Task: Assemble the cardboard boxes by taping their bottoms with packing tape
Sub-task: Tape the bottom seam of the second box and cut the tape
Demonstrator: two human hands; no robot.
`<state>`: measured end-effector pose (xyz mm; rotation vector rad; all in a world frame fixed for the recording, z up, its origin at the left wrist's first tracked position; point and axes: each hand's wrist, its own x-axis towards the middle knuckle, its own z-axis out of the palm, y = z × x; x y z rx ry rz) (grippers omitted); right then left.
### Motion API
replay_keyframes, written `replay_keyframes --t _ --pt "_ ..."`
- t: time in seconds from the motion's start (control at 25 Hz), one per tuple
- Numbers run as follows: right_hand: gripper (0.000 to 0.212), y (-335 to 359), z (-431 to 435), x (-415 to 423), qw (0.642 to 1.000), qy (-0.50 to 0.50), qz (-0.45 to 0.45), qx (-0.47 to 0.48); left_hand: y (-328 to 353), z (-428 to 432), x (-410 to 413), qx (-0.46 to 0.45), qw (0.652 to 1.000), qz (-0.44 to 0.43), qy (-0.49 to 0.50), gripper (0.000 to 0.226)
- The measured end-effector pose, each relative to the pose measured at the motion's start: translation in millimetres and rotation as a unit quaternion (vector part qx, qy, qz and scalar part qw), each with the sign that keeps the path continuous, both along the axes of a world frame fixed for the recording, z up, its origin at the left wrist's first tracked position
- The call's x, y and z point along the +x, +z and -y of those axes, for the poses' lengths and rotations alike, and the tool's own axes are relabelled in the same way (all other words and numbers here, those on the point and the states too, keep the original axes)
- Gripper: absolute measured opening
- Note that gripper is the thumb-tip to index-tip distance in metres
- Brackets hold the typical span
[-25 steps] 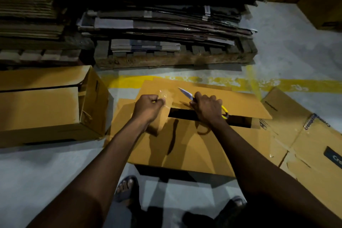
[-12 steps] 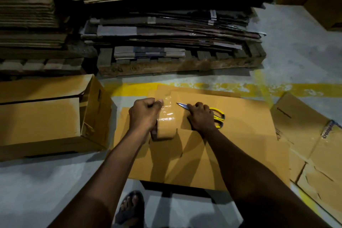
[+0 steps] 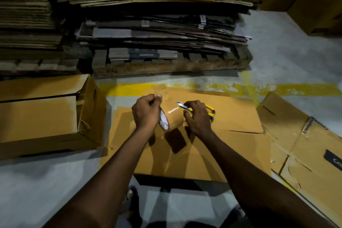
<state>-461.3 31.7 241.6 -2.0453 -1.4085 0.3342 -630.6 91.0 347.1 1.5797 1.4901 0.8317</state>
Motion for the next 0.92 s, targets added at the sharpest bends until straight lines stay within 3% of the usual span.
replay_keyframes --t 0.08,0.16,0.24,0.32,0.44,0.56,0.68,0.92 --pt "0.050 19 15 -21 0.992 0.072 -0.099 0.003 4 9 3 0.005 1.000 0.004 0.031 0.042" --pt "0.067 44 26 -35 0.983 0.119 -0.142 -0.001 11 14 4 -0.009 0.996 0.024 0.088 0.037" --pt "0.069 66 36 -36 0.973 0.130 -0.189 -0.003 13 15 7 -0.025 0.991 0.050 0.121 0.035" --pt "0.065 77 47 -39 0.965 0.123 -0.233 -0.008 13 19 9 -0.032 0.988 0.072 0.132 0.034" --pt "0.061 81 47 -49 0.964 0.023 -0.266 0.009 11 24 17 -0.030 0.983 0.101 0.153 0.033" --pt "0.049 81 36 -52 0.972 -0.023 -0.228 0.045 16 19 21 -0.106 0.951 0.214 0.198 0.018" --pt "0.047 86 30 -43 0.978 -0.007 -0.195 0.071 16 3 18 -0.181 0.906 0.321 0.208 0.019" --pt "0.049 86 23 -40 0.985 0.019 -0.159 0.063 12 -10 3 -0.169 0.929 0.261 0.200 0.013"
